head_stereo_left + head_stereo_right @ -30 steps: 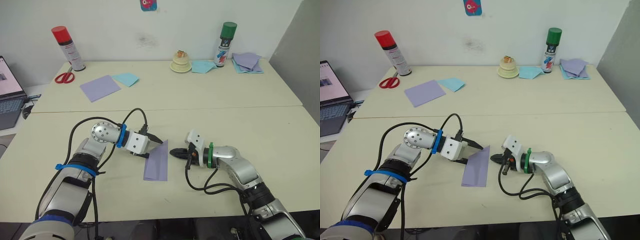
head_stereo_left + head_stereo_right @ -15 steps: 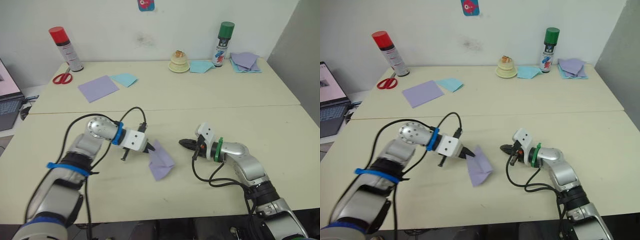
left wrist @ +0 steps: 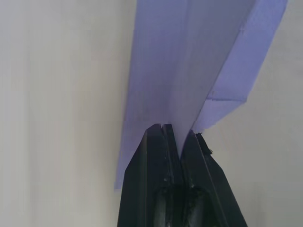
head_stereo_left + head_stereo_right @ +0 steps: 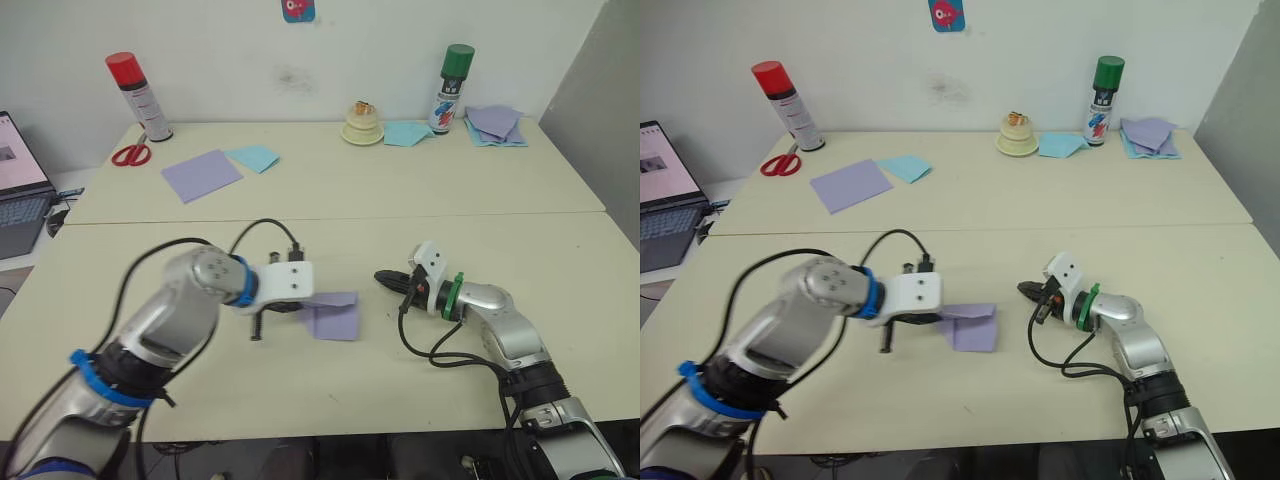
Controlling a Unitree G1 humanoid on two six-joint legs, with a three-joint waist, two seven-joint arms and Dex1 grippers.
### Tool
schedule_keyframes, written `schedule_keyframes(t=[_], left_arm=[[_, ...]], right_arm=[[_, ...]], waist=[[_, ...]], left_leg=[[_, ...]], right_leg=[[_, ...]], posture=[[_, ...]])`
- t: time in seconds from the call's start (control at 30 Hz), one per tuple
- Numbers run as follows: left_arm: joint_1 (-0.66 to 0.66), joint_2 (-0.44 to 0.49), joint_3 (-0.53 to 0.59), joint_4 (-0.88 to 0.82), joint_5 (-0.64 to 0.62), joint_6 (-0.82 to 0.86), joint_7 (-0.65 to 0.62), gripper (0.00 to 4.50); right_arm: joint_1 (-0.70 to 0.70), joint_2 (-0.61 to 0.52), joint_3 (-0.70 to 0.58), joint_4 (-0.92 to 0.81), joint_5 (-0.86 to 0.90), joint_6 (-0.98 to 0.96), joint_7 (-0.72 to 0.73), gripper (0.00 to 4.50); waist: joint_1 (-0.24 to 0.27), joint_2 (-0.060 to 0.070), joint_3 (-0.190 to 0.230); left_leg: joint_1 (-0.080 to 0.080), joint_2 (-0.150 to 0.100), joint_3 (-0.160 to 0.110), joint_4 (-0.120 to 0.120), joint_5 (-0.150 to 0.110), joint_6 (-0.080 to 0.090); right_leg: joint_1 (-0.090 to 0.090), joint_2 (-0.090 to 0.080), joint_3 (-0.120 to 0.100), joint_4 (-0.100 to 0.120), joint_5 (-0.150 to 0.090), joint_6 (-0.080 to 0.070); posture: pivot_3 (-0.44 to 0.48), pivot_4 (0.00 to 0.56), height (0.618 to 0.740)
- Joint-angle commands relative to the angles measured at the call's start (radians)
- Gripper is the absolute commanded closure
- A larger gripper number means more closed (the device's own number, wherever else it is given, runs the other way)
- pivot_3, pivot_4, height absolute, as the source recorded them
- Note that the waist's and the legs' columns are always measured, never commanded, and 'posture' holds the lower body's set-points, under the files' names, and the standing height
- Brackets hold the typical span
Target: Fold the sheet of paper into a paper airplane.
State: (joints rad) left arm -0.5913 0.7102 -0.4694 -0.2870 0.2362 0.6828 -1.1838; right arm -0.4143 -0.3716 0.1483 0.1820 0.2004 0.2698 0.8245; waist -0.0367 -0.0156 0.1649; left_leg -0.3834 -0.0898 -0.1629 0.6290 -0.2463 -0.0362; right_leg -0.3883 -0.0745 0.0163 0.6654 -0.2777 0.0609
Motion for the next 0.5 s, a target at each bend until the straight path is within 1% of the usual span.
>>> schedule_keyframes(t=[0.03, 0.13, 0.17, 0.2, 0.23, 0.3, 0.4, 0.47, 0.5], left_arm=[[-0.029, -0.01, -0.005, 0.014, 0.005, -0.008, 0.026, 4.22], [-0.007, 0.019, 0.014, 0.002, -0.03, 0.002, 0.0, 3.44], [0.003, 0.032, 0.028, -0.009, -0.045, 0.01, -0.01, 3.11], [0.01, 0.048, 0.046, -0.014, -0.057, 0.011, -0.011, 2.88], [0.015, 0.062, 0.068, -0.017, -0.071, 0.012, -0.011, 2.48], [0.026, 0.092, 0.13, -0.03, -0.118, 0.027, -0.017, 1.86], [0.044, 0.138, 0.243, -0.052, -0.206, 0.054, -0.029, 0.94], [0.096, 0.165, 0.413, -0.07, -0.316, 0.065, -0.051, 0.27], [0.131, 0.181, 0.473, -0.08, -0.354, 0.087, -0.058, 0.03]], right_arm=[[-0.008, -0.013, -0.028, -0.023, 0.009, -0.014, 0.001, 4.5], [-0.013, -0.032, -0.035, -0.013, 0.006, -0.018, 0.011, 4.5], [-0.017, -0.04, -0.038, -0.008, 0.006, -0.02, 0.015, 4.5], [-0.023, -0.049, -0.042, -0.001, 0.001, -0.028, 0.012, 4.5], [-0.028, -0.059, -0.047, 0.003, 0.006, -0.028, 0.022, 4.11], [-0.031, -0.087, -0.045, -0.001, 0.01, -0.048, 0.059, 3.55], [-0.021, -0.129, -0.043, -0.017, 0.026, -0.08, 0.132, 2.49], [-0.007, -0.193, -0.012, -0.026, 0.02, -0.131, 0.244, 1.73], [-0.005, -0.213, 0.0, -0.022, 0.019, -0.153, 0.288, 1.45]], waist=[[0.001, 0.0, 0.0], [-0.003, 0.0, 0.0], [-0.003, 0.0, 0.0], [-0.003, 0.0, 0.0], [-0.004, 0.0, 0.0], [-0.002, 0.0, 0.0], [-0.001, 0.0, 0.0], [-0.002, 0.001, 0.001], [-0.004, 0.001, 0.001]], left_leg=[[0.0, 0.0, 0.0, 0.0, 0.0, 0.0], [0.0, 0.001, 0.0, -0.001, 0.001, -0.002], [0.0, 0.001, 0.0, -0.001, 0.001, -0.002], [0.0, 0.001, 0.0, -0.001, 0.001, -0.002], [0.0, 0.001, 0.0, -0.001, 0.001, -0.002], [0.0, 0.001, 0.0, -0.001, 0.001, -0.002], [0.0, 0.001, 0.0, -0.001, 0.0, 0.0], [0.0, 0.001, 0.001, -0.001, 0.0, 0.0], [0.0, 0.001, 0.0, -0.001, 0.0, 0.0]], right_leg=[[0.0, 0.0, 0.0, 0.0, 0.0, 0.0], [-0.001, 0.0, 0.001, 0.0, 0.0, 0.0], [-0.001, 0.0, 0.001, 0.0, 0.0, 0.0], [-0.001, 0.0, 0.001, 0.0, 0.0, 0.0], [-0.001, 0.0, 0.001, -0.001, 0.0, 0.0], [-0.001, 0.0, 0.001, 0.0, 0.0, 0.0], [-0.001, 0.0, 0.001, 0.0, 0.0, 0.0], [-0.001, 0.0, 0.001, -0.001, 0.0, 0.0], [-0.001, 0.0, 0.0, -0.001, 0.0, 0.0]], posture=[[0.0, 0.15, 0.74], [0.0, 0.15, 0.74], [0.0, 0.15, 0.74], [0.0, 0.15, 0.74], [0.0, 0.15, 0.74], [0.0, 0.15, 0.74], [0.0, 0.15, 0.74], [0.0, 0.15, 0.74], [0.0, 0.15, 0.74]])
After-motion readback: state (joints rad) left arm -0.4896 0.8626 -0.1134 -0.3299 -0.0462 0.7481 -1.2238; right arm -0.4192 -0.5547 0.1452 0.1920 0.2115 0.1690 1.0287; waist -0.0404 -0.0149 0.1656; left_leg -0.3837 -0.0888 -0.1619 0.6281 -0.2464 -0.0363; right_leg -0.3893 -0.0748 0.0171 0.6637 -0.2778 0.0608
